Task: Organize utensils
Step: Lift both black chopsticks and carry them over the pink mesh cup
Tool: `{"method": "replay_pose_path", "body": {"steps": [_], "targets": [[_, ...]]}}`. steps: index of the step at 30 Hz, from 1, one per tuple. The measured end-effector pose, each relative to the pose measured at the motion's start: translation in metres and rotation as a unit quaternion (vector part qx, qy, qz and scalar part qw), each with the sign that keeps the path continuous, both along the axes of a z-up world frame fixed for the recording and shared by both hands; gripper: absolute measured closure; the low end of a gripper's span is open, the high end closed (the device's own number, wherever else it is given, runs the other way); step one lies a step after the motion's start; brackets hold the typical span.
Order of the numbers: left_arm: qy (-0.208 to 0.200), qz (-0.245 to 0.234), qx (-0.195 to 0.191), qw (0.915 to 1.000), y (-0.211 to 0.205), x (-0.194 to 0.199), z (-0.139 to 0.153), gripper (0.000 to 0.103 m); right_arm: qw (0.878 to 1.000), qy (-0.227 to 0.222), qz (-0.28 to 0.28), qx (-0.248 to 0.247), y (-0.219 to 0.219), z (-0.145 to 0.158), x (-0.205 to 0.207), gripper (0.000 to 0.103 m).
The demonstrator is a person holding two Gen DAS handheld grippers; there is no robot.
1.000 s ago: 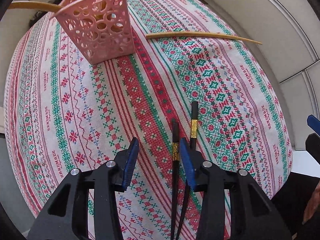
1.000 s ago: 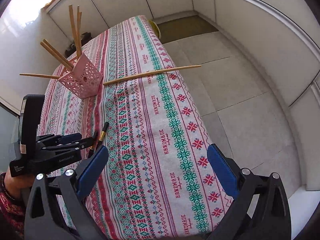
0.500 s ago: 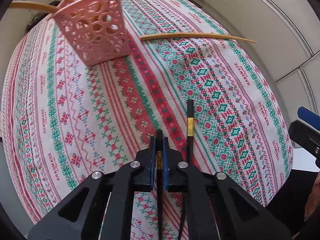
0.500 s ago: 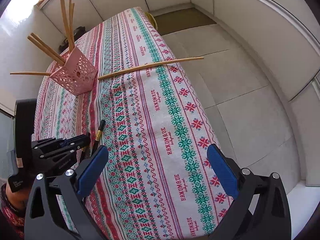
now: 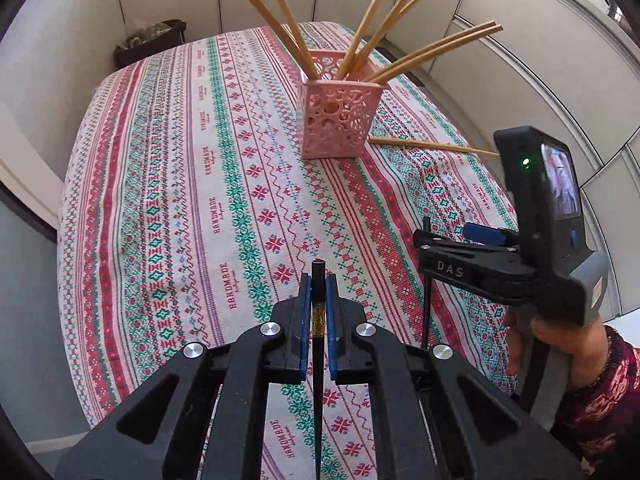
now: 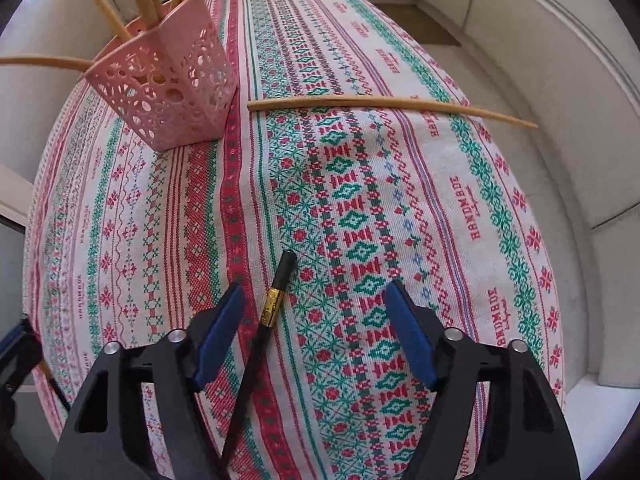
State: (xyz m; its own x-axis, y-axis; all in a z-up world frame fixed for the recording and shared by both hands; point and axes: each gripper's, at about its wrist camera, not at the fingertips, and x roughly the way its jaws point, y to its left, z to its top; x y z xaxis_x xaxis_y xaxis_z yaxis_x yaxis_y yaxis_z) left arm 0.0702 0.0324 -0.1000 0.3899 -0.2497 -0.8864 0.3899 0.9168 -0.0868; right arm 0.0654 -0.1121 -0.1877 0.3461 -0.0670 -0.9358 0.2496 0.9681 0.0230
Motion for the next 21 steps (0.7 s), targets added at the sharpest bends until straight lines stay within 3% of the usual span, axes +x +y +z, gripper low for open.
{"method": "replay_pose_path", "body": {"steps": [2,5,9,15,21], "targets": [[-0.01,0.002,-0.005,0.9999,0.007,-0.001,0.008,0.097,1.0,-0.016,0.025,-0.003,0.012,0.002,0.0,0.087],[-0.025,0.007,-0.015,0.9996,0.015,-0.008,0.022,0.097,0.999,-0.022,0.037,0.021,0.017,0.001,-0.006,0.096],[-0.048,0.019,-0.041,0.9978,0.027,-0.016,0.039,0.097,0.993,-0.054,0.036,0.102,0.0,0.013,-0.023,0.096],[-0.096,0.029,-0.086,0.9913,0.03,-0.027,0.067,0.097,0.979,-0.17,0.082,0.083,-0.006,0.069,-0.065,0.096],[-0.153,0.028,-0.114,0.9812,0.015,-0.04,0.101,0.097,0.947,-0.292,0.109,0.072,-0.017,0.139,-0.107,0.096]]}}
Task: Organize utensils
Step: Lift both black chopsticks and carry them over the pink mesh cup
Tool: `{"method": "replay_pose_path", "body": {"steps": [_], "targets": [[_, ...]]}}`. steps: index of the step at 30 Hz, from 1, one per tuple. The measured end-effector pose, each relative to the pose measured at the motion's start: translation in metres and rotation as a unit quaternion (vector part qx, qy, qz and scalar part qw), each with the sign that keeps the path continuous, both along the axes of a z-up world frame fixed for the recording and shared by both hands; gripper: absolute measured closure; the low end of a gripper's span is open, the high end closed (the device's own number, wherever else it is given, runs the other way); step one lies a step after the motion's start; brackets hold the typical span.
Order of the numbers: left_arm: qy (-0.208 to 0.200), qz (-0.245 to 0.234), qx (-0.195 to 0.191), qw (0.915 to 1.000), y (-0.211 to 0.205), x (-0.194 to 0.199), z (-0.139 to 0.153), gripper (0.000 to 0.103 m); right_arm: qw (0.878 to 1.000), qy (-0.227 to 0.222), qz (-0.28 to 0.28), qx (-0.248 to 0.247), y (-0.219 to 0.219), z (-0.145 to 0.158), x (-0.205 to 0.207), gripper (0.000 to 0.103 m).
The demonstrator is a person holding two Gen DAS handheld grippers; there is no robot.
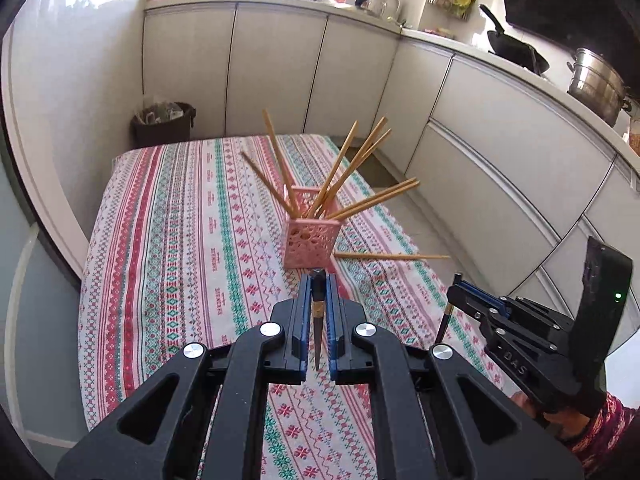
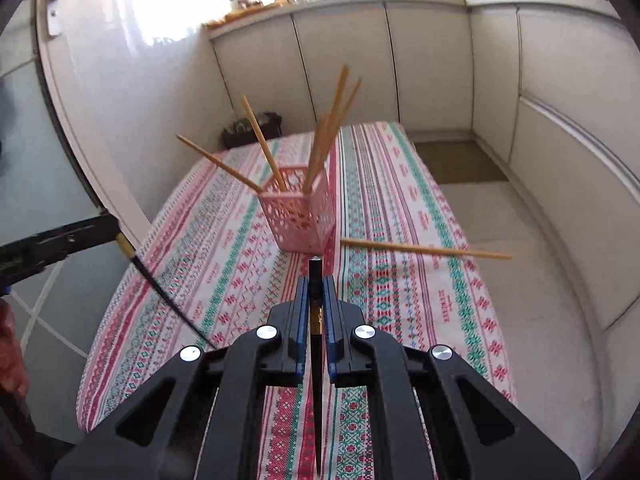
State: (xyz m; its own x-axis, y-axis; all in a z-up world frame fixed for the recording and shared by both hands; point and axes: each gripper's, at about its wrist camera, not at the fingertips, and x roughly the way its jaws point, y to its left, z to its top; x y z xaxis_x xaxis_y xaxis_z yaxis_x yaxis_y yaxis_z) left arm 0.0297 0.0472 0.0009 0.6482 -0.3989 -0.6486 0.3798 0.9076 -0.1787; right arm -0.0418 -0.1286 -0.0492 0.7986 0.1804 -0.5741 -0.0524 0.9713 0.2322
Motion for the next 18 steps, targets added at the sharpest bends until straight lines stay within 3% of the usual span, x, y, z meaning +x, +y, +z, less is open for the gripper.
{"method": "replay_pose_path", "body": {"steps": [3,10,18], "targets": [[-0.035,0.007,-0.022,0.9991,-0.004,-0.004,0.023,0.097,0.999,-0.043,0.0,0.03,-0.014,0.039,-0.007,0.096],[-0.086,0.016,-0.044,0.9952,-0.013,0.01,0.068,0.097,0.991,-0.106,0.007,0.086,-0.029,0.124,0.019,0.095],[-0.136,0.021,-0.042,0.9896,-0.026,0.038,0.112,0.097,0.986,-0.146,-0.002,0.084,-0.037,0.173,0.064,0.095]]}}
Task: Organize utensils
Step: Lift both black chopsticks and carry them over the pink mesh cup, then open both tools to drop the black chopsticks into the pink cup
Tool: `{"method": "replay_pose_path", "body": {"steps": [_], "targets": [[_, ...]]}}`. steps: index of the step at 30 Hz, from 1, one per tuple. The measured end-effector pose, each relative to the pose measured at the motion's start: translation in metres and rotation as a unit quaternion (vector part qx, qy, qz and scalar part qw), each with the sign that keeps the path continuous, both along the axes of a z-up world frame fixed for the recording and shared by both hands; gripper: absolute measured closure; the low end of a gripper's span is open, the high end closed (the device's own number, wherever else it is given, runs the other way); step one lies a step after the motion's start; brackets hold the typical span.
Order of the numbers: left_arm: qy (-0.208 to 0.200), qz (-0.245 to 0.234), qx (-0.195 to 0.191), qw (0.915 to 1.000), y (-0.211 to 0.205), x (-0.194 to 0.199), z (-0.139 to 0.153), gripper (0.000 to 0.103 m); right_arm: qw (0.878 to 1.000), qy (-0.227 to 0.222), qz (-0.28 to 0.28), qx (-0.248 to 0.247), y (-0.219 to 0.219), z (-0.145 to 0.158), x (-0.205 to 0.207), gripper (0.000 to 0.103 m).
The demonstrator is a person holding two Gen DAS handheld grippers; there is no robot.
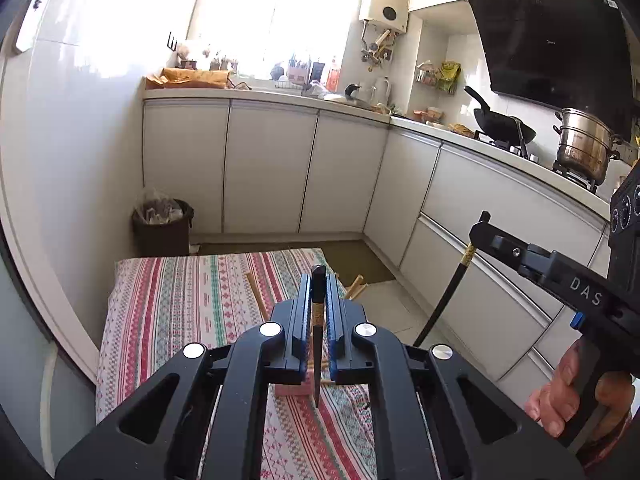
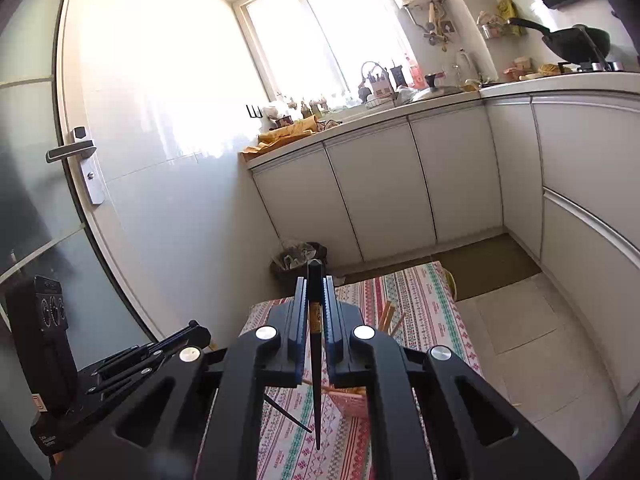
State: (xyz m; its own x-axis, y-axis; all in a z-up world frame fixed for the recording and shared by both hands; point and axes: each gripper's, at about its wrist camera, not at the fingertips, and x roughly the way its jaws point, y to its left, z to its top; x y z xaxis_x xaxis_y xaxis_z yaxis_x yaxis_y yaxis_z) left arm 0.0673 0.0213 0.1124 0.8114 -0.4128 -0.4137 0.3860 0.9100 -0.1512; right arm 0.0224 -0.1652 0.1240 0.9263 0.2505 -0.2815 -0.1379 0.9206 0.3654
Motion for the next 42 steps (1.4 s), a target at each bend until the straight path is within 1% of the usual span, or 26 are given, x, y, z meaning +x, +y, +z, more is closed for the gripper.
{"method": "replay_pose_path", "body": {"steps": [3,7,13,19,22,25,28,30,31,32,37,39,40,42], "targets": [[-0.01,0.008,-0.007,0.9999,-0.003,0.016,0.007,0.097,1.0,-0.012,-0.008,-0.005,0.0,0.005,0.013,0.095],[-0.011,0.018,-0.009,0.9997,-0.008,0.039,0.004,0.097,1.0,-0.017,-0.015,-0.016,0.004,-0.002,0.032,0.095],[0.005,0.031,-0.003,0.9995,-0.015,0.071,-0.017,0.097,0.999,-0.013,-0.024,-0.033,0.006,-0.022,0.057,0.095],[0.018,0.041,-0.007,0.999,-0.017,0.086,-0.037,0.097,0.999,-0.002,-0.029,-0.033,0.003,-0.048,0.077,0.095],[0.012,0.049,-0.003,0.9987,-0.017,0.087,-0.042,0.097,0.999,0.006,-0.029,-0.035,0.002,-0.058,0.081,0.095],[0.018,0.05,-0.004,0.9986,-0.02,0.092,-0.046,0.097,0.999,0.003,-0.028,-0.031,0.0,-0.062,0.081,0.095],[0.037,0.048,0.01,0.9981,-0.025,0.1,-0.056,0.096,0.999,-0.003,-0.027,-0.028,0.0,-0.059,0.08,0.095],[0.045,0.045,0.025,0.9977,-0.031,0.103,-0.061,0.081,0.999,-0.007,-0.025,-0.029,0.001,-0.056,0.079,0.095],[0.042,0.049,0.023,0.9977,-0.03,0.101,-0.062,0.06,0.999,-0.01,-0.025,-0.029,0.002,-0.054,0.078,0.095],[0.033,0.053,0.012,0.998,-0.026,0.097,-0.06,0.05,0.999,-0.012,-0.025,-0.031,0.003,-0.053,0.078,0.095],[0.002,0.088,-0.042,0.9953,0.005,0.076,-0.039,0.049,0.999,-0.017,-0.024,-0.037,0.01,-0.052,0.078,0.095],[-0.01,0.104,-0.064,0.9925,0.019,0.065,-0.032,0.046,0.999,-0.015,-0.024,-0.034,0.011,-0.054,0.079,0.095],[-0.014,0.109,-0.073,0.9913,0.025,0.061,-0.029,0.042,0.999,-0.014,-0.024,-0.031,0.012,-0.056,0.08,0.095],[-0.02,0.119,-0.085,0.989,0.032,0.054,-0.025,0.039,0.999,-0.01,-0.024,-0.028,0.015,-0.059,0.083,0.095]]}}
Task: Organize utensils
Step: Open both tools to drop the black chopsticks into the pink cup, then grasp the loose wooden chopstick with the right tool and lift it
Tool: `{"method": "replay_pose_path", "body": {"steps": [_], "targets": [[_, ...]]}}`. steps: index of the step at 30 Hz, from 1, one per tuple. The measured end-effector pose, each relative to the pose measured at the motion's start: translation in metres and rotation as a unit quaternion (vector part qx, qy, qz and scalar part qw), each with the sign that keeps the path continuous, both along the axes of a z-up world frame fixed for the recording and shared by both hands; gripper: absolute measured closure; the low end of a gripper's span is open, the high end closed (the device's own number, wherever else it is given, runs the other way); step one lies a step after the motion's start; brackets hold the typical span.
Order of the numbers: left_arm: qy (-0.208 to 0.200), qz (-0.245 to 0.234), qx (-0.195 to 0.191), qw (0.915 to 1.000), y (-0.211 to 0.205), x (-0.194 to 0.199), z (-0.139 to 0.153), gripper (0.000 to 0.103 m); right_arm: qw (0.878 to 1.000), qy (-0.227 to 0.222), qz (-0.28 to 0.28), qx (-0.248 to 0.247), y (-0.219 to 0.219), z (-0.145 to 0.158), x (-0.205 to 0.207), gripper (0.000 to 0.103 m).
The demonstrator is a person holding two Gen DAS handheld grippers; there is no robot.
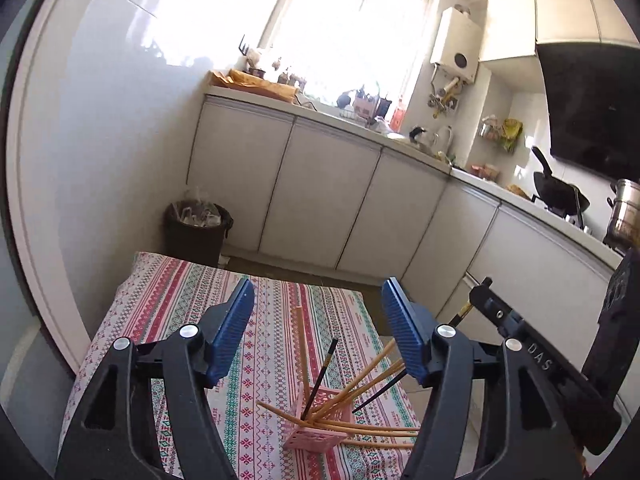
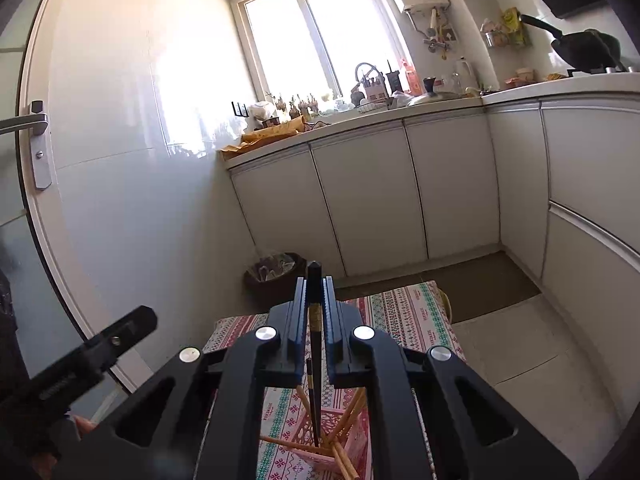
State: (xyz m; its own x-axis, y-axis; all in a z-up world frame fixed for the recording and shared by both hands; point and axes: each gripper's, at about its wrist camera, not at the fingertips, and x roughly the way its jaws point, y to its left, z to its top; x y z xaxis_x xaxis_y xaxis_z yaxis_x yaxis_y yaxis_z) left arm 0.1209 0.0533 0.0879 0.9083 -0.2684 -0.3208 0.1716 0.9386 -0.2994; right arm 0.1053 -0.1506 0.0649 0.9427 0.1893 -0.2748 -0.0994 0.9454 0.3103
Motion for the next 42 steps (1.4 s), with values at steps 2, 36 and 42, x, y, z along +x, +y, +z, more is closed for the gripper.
{"method": "replay_pose_path", "body": {"steps": [2,36,42], "targets": [[-0.004,-0.001,-0.002,1.0,0.004,-0.003,0.005,0.039,1.0,0.003,0.001,0.0,0.004,-0.007,0.004,0.095],[-0.04,-0.034,-0.019,0.9984,-0.009,-0.064,0.021,0.013,0.804,0.377,-0.198,0.415,-0.222,-0.285,-0.033,0.013],[-0.021,-0.03,-0.026,0.999,0.0,-0.062,0.01,0.013,0.795,0.382,-0.177,0.437,-0.207,-0.307,-0.007,0.033]]}}
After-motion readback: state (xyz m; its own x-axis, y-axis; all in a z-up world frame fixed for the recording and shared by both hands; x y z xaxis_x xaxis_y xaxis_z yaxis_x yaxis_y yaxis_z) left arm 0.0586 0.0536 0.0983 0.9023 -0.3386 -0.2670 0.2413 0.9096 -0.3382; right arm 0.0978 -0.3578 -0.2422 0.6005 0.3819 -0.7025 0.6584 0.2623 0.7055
